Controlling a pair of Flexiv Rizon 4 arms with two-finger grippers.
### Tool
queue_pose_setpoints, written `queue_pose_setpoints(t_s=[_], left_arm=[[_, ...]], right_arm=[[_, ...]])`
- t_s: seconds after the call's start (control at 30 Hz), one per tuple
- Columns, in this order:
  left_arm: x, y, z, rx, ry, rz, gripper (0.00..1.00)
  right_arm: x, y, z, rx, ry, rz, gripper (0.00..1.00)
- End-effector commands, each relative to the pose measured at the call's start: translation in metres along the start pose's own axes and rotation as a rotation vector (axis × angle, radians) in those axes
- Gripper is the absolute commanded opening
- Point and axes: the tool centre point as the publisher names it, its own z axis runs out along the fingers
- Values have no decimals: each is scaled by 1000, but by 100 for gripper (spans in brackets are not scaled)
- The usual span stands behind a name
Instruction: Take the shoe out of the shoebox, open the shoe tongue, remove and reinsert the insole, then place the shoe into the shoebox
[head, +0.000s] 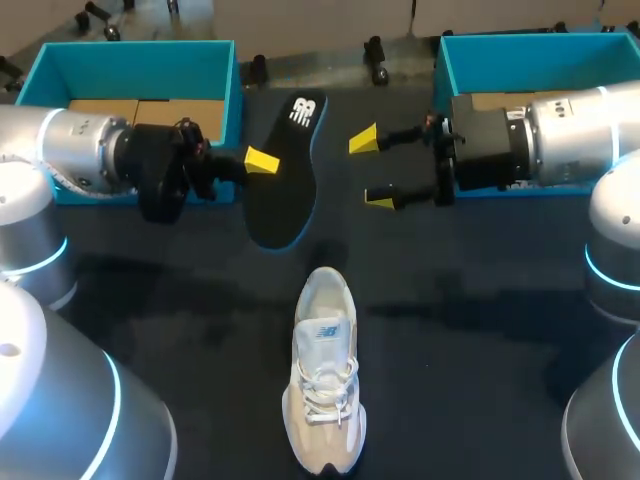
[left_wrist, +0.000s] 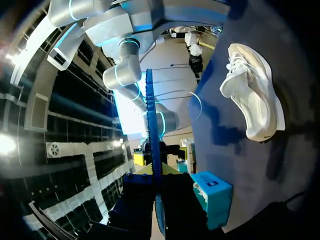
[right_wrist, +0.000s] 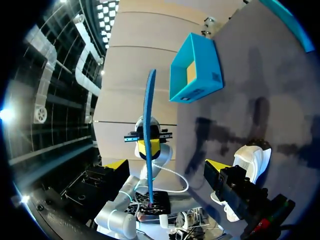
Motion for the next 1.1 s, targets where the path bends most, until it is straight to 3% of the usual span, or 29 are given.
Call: queue_pose_setpoints(t_s=[0.03, 0.73, 0.9, 1.0, 1.1], left_arm=[[0, -3, 0, -6, 0, 3, 0], [15, 20, 24, -73, 82, 61, 0], [17, 27, 26, -106, 76, 78, 0], [18, 31, 27, -116, 67, 69, 0], [19, 32, 27, -120, 63, 66, 0]], right_arm=[[0, 0, 2, -1, 0, 0, 100], [-1, -2, 30, 60, -29, -130, 100], [-1, -4, 35, 66, -22, -135, 86], [-2, -5, 37, 69, -19, -134, 73], [-2, -6, 40, 67, -17, -134, 70]])
